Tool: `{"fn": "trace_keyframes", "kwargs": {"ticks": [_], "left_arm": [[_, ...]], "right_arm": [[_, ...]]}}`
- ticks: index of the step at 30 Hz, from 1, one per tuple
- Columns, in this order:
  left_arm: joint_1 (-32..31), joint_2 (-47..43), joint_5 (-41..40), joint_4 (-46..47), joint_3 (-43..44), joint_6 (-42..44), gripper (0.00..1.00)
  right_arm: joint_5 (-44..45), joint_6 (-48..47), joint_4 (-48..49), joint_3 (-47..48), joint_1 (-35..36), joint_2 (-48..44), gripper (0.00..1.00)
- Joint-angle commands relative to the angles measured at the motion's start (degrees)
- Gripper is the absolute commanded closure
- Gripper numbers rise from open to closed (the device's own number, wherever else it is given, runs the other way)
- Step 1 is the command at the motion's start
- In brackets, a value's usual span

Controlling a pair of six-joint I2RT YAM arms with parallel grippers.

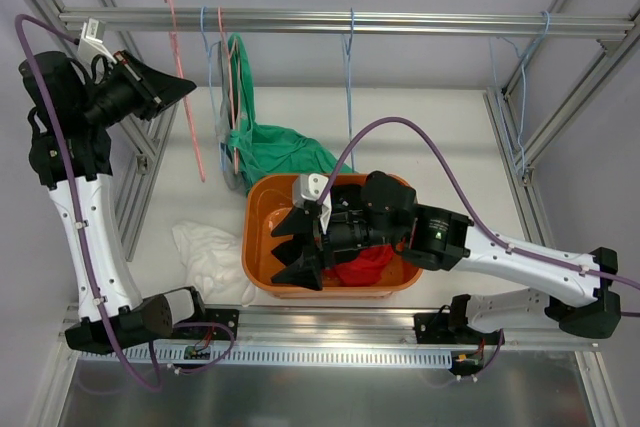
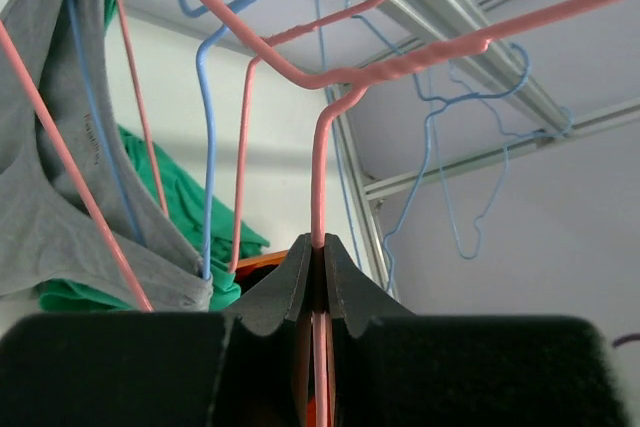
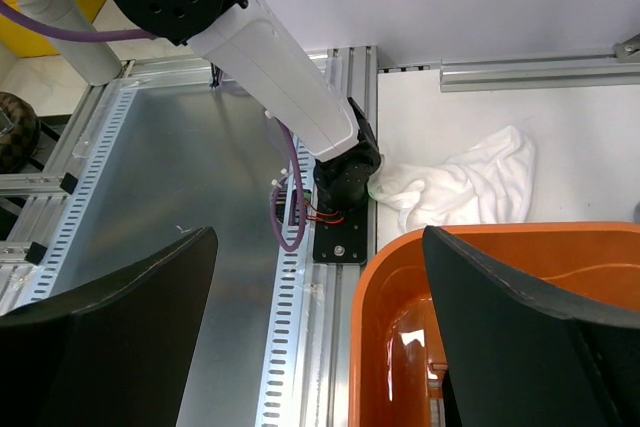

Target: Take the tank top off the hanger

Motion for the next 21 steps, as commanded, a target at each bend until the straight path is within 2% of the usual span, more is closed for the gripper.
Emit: {"fn": "trace_keyframes", "kwargs": {"ticks": [1, 6, 10, 21], "left_arm": [[3.6, 1.0, 13.9, 8.1, 2.8, -5.1, 1.00], [9.1, 3.3, 19.5, 10.7, 0.9, -6.6, 1.00], [11.7, 6.5, 21.0, 11.2, -1.4, -6.4, 1.00], [14.9, 14.3, 25.6, 11.2, -2.1, -3.7, 1.00]], "right_arm": [[1.2, -1.8, 1.4, -0.6, -0.2, -2.4, 0.11], [0.4, -1.8, 1.3, -0.4, -0.3, -1.7, 0.11], [-0.7, -1.5, 1.6, -0.1, -0.2, -0.9, 0.11], [-2.8, -0.6, 3.2, -0.1, -0.2, 1.0, 0.11]]}}
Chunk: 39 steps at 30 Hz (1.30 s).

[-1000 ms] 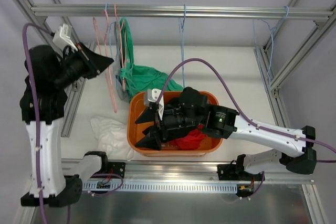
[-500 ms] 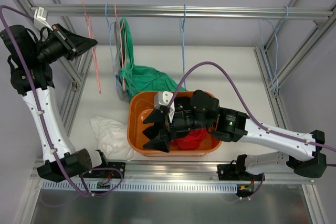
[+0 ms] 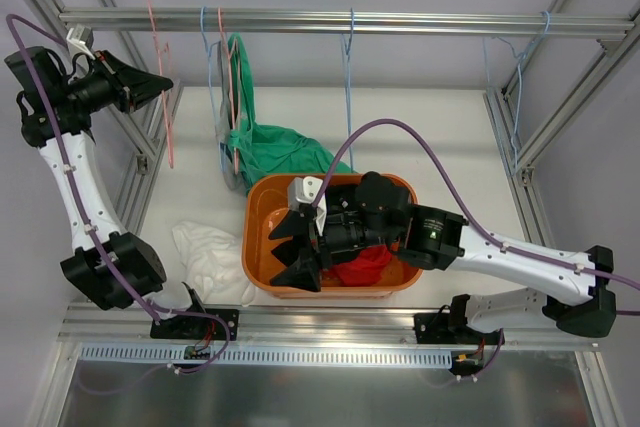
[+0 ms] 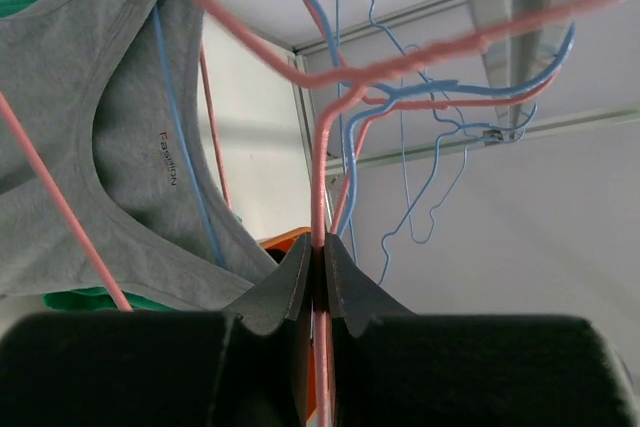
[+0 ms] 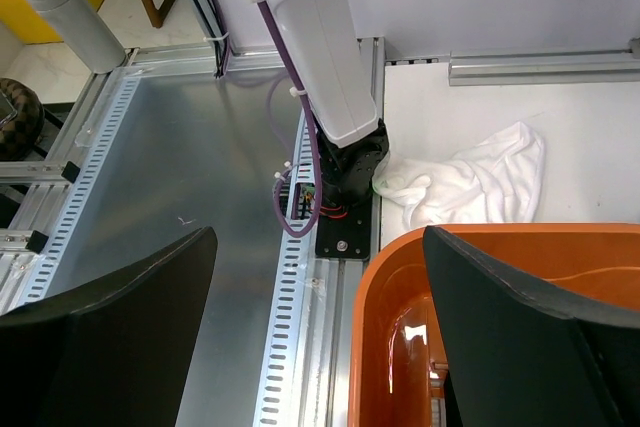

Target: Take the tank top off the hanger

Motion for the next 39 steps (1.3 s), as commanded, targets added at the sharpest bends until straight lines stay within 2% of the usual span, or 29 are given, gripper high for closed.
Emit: {"fn": "trace_keyframes", "kwargs": {"ticks": [1, 10, 14, 15, 17, 19, 21, 24, 26, 30, 33, 36, 39], "left_arm": [[1.5, 0.4, 4.0, 1.9, -0.5, 0.8, 1.00], [1.8, 1.1, 3.7, 1.8, -0.5, 1.0, 1.00], [2.2, -0.4, 2.8, 1.8, -3.1, 1.8, 0.89], [2.3, -1.1, 2.3, 1.8, -4.0, 2.4, 0.81], [3.2, -4.2, -0.8, 1.9, -6.7, 4.3, 0.71], [4.4, -8.2, -3.5, 1.7, -8.8, 4.2, 0.49], [5.2, -10.6, -6.1, 1.8, -10.8, 5.0, 0.36], [5.1, -11.2, -5.1, 1.7, -10.2, 5.0, 0.28], [5.2, -12.3, -5.1, 1.7, -9.4, 5.2, 0.01], [5.2, -16.9, -8.1, 1.5, -10.3, 5.5, 0.01], [5.1, -23.2, -14.0, 0.4, -12.7, 7.9, 0.01], [5.2, -33.4, -28.6, -5.1, -15.4, 12.3, 0.01], [5.2, -41.0, -37.5, -7.4, -16.9, 15.6, 0.01]], "right_arm": [[-1.9, 0.3, 3.4, 0.4, -0.1, 0.6, 0.11], [-3.1, 0.9, 4.5, 0.6, -0.1, 2.7, 0.11], [-3.1, 0.9, 4.7, 1.3, -0.1, 3.7, 0.11], [-3.1, 0.8, 4.7, 1.5, -0.1, 4.1, 0.10], [-2.9, 0.6, 4.5, 2.6, -0.1, 5.8, 0.10], [-3.1, 0.4, 4.2, 3.8, -0.1, 7.2, 0.10], [-3.1, -0.1, 2.8, 6.3, -0.1, 9.7, 0.10], [-3.4, -0.7, 1.3, 8.5, -0.1, 11.9, 0.10], [-3.2, -0.9, 1.2, 8.9, -0.1, 12.6, 0.10], [-2.4, -1.3, 0.8, 10.8, -0.2, 15.1, 0.10], [0.1, -2.1, -0.5, 13.2, -0.2, 18.1, 0.10], [1.9, -2.8, -2.8, 17.5, -0.2, 22.5, 0.10], [4.5, -4.1, -5.9, 23.0, -0.2, 27.4, 0.10]]}}
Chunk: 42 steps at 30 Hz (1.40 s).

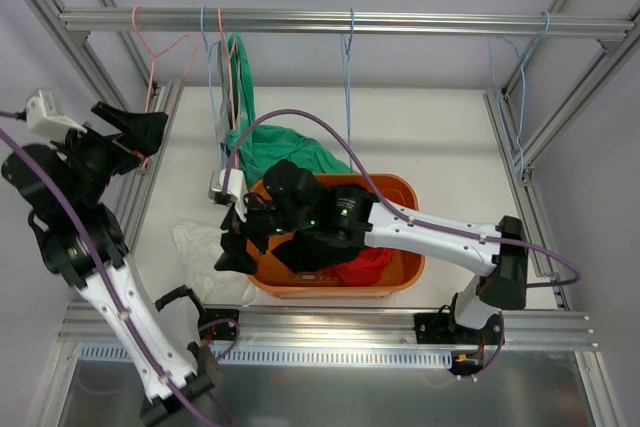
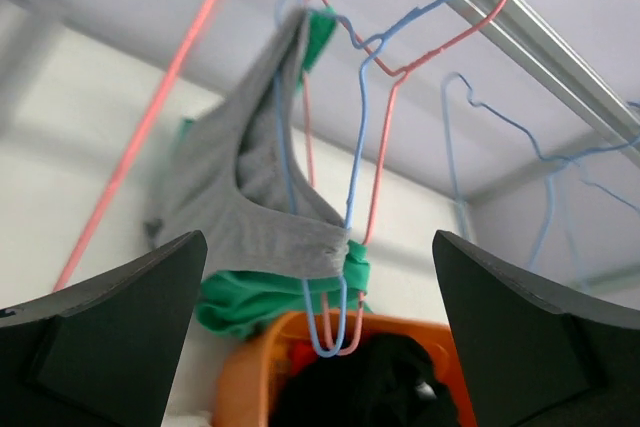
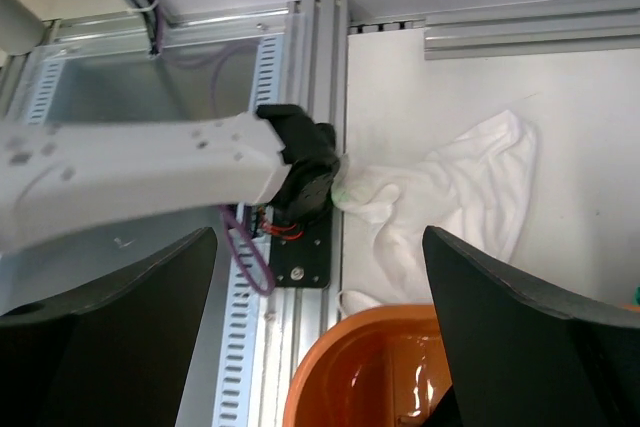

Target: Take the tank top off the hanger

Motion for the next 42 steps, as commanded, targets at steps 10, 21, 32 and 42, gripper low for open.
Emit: {"fn": "trace_keyframes", "kwargs": {"ticks": [10, 21, 32, 42], "left_arm": [[-0.6, -20.6, -28.9, -10.8, 6.1, 11.3, 0.01], [-6.5, -19.0, -26.6, -20.4, 23.2, 14.7, 0.01], [-11.5, -18.4, -32.2, -22.0, 28.5, 17.6, 0.01], [-12.0, -18.1, -32.1, -21.8, 29.2, 18.3, 0.01]], "right_arm": [[14.0, -4.8, -12.1, 24.5, 1.2, 23.4, 0.10], [20.1, -10.4, -20.4, 43.1, 2.9, 42.8, 0.04], [20.7, -20.2, -25.0, 47.7, 2.9, 51.3, 0.01], [16.8, -25.1, -27.7, 47.5, 2.8, 54.8, 0.16]]}}
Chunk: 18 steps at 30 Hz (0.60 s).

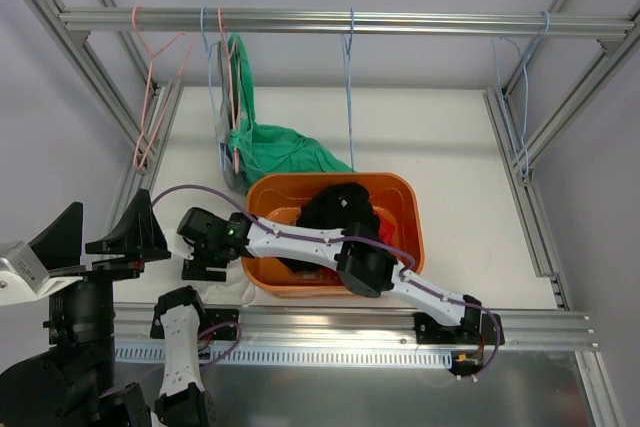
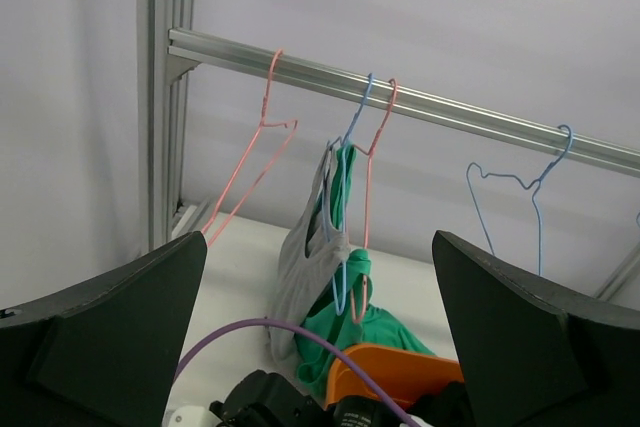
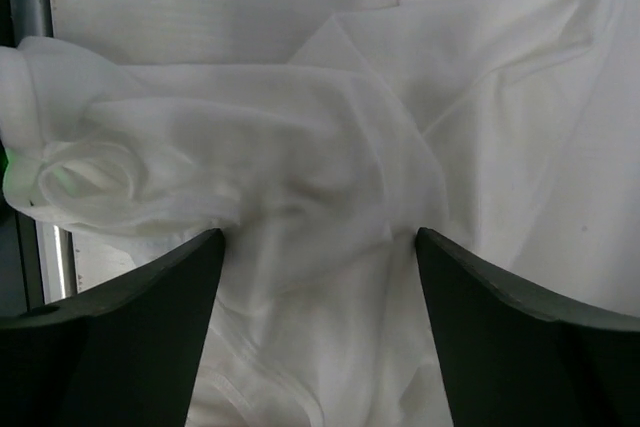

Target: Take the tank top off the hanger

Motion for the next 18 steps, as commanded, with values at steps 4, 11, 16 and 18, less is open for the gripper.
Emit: {"fn": "trace_keyframes", "kwargs": {"ticks": [4, 11, 16, 18], "left_arm": [[-0.6, 1.3, -0.9, 0.9, 1.0, 1.9, 0.01], [-1.9, 1.0, -3.1, 0.8, 1.1, 3.1, 0.01], [-2.5, 0.7, -4.1, 0.8, 0.9, 3.7, 0.01], [-2.7, 0.7, -4.6, 0.8, 0.7, 3.9, 0.01]], "right_arm": [[-5.5, -2.8, -1.6, 2.5, -0.1, 2.6, 0.34], [-8.1, -1.5, 1.1, 0.7, 0.1, 0.1, 0.79], [-9.3, 0.6, 5.1, -2.8, 0.4, -5.6, 1.00], [-10.0, 2.4, 7.4, -4.4, 0.4, -7.3, 1.00]]}}
